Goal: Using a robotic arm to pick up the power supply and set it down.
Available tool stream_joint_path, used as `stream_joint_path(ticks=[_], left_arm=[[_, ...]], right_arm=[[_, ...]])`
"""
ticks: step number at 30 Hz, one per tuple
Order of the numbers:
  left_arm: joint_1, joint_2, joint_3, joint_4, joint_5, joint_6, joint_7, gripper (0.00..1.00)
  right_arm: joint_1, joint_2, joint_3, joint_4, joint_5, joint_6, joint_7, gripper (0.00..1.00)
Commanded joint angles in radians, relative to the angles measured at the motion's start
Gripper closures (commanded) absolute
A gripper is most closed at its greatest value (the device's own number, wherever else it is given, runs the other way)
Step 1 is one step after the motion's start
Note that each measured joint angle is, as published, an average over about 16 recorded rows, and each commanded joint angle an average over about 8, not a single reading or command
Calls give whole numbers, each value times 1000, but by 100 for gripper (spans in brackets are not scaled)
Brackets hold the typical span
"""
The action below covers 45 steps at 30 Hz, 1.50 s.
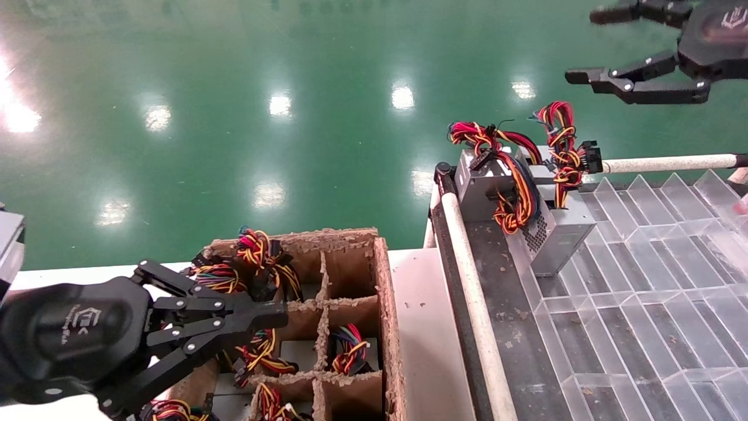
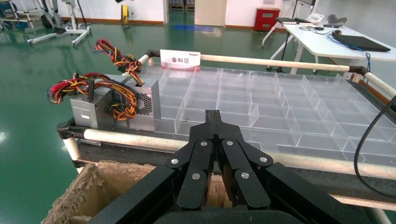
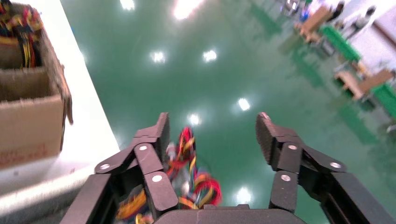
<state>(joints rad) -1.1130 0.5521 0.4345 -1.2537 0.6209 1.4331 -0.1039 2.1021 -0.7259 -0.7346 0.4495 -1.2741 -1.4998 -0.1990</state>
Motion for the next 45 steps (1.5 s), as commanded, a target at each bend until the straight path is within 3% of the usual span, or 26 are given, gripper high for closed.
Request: stream_joint_path(ticks=[1, 8, 16, 45], left_arm=[[0, 0, 0, 0, 0, 0, 0, 100], [0, 0, 0, 0, 0, 0, 0, 97], [0, 0, 0, 0, 0, 0, 0, 0], [0, 0, 0, 0, 0, 0, 0, 0]], right_arm=[[-10, 8, 19, 17, 33, 2, -5, 0], [-101, 18, 62, 92, 85, 2, 34, 0], [-239, 32, 121, 202, 153, 3, 86, 0], [-769, 88, 345, 628, 416, 4, 288, 0]])
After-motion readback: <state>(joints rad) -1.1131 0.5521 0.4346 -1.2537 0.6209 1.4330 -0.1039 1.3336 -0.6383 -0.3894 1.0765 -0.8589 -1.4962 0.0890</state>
